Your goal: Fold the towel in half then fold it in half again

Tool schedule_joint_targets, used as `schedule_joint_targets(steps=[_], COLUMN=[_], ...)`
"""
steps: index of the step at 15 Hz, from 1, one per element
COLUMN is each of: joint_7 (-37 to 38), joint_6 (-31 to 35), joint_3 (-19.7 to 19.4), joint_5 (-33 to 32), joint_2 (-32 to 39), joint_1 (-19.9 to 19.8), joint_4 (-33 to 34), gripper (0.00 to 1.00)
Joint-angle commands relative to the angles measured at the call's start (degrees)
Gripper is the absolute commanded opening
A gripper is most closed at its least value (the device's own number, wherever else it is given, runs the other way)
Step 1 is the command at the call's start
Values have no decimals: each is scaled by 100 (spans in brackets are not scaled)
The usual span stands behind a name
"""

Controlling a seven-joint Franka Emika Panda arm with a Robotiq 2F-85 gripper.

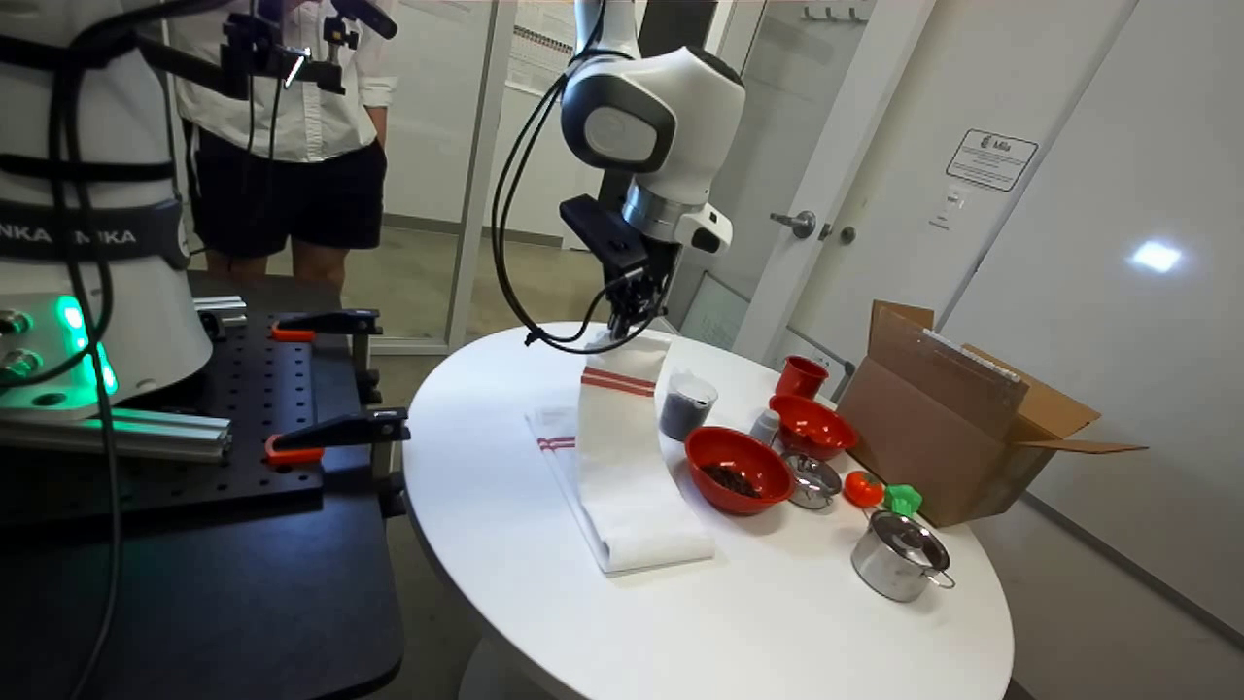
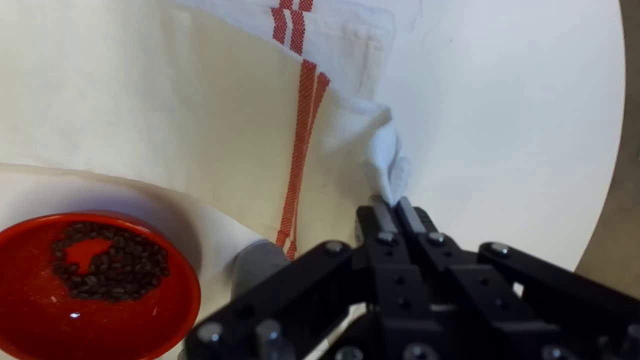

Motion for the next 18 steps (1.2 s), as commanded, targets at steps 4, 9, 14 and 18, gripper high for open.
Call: schedule_joint_targets(steps=[4,9,14,18], joint_7=[-406,-521,-212,16], joint_6=[110,119,182,372], joint_3=[204,260,-112,-333], joint_5=[-9,1,-513,-847], joint_2=[238,269,166,217], joint_1=[-231,-358,-64,-142], joint_4=[-191,-319,-468,-516], gripper=[32,67,99,100])
